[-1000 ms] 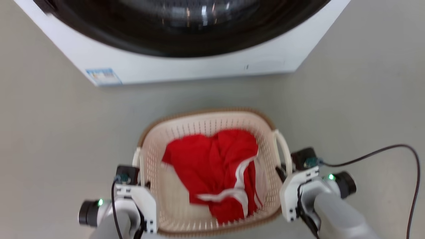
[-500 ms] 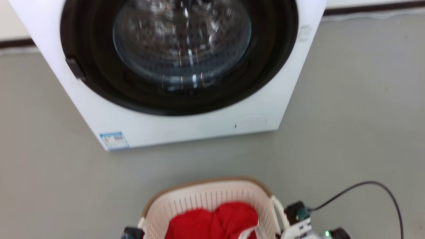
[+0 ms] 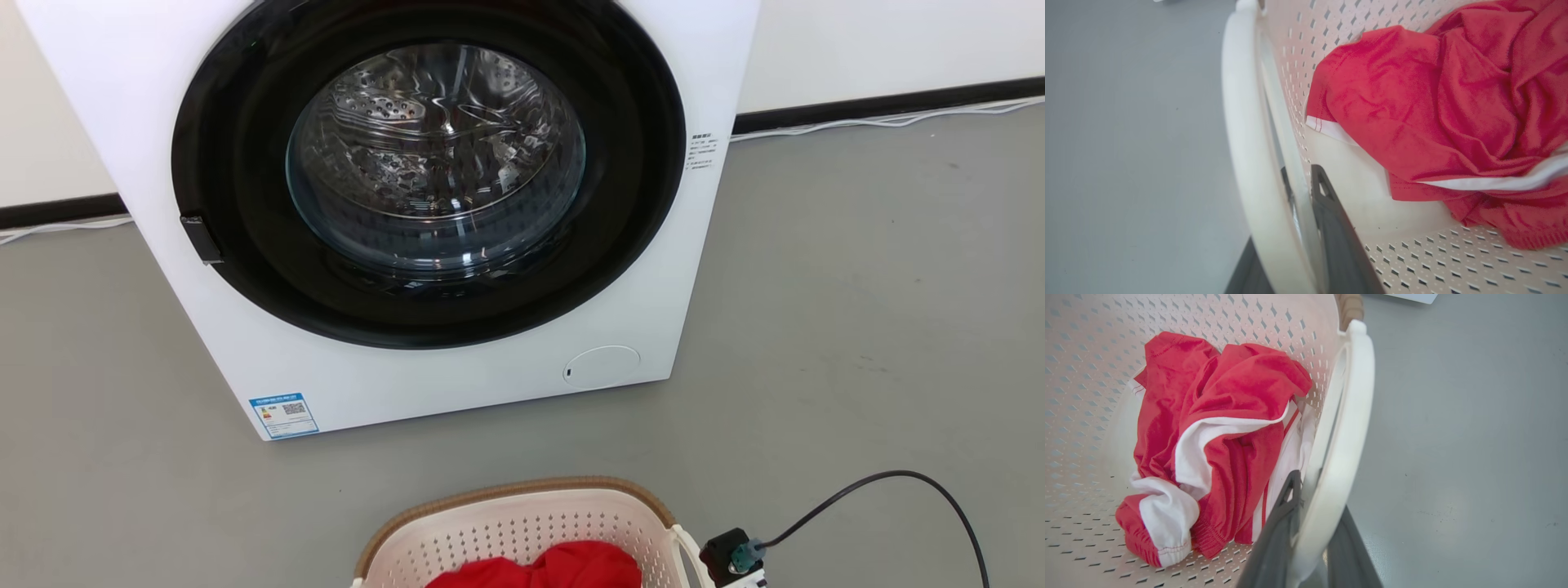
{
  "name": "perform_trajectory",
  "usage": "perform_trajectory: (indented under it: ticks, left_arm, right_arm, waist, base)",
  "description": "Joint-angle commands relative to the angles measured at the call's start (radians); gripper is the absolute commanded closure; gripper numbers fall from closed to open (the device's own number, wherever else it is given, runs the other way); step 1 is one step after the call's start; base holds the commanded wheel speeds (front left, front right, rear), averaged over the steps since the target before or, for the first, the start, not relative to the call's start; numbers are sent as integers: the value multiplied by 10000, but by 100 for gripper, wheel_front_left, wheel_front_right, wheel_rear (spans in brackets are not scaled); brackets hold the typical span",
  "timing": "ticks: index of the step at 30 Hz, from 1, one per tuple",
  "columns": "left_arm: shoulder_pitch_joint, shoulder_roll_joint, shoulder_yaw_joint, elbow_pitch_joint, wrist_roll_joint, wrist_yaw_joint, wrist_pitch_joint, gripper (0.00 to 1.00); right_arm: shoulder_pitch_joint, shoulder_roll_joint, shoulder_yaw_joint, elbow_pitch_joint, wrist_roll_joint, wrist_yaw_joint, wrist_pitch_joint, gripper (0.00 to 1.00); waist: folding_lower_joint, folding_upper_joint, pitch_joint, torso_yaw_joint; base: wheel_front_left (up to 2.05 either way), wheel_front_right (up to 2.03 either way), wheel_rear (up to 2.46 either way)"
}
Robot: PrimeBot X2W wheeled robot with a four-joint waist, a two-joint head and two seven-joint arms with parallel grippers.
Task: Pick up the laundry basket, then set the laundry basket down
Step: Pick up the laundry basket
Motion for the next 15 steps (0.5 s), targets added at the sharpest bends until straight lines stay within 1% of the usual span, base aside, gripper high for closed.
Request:
perform_trajectory:
  ticks: [1, 15]
  left_arm:
    - [-221, -105, 80, -376, -46, -80, -144, 100]
    - [-321, -106, -712, -319, -885, 76, -169, 100]
  right_arm:
    - [13, 320, 373, -240, -7, 253, -2, 100]
    - [-140, 320, 764, -88, 457, 253, -69, 100]
  waist:
    - [1, -1, -18, -19]
    - [1, -1, -61, -174]
  base:
    - [0, 0, 0]
    - [0, 0, 0]
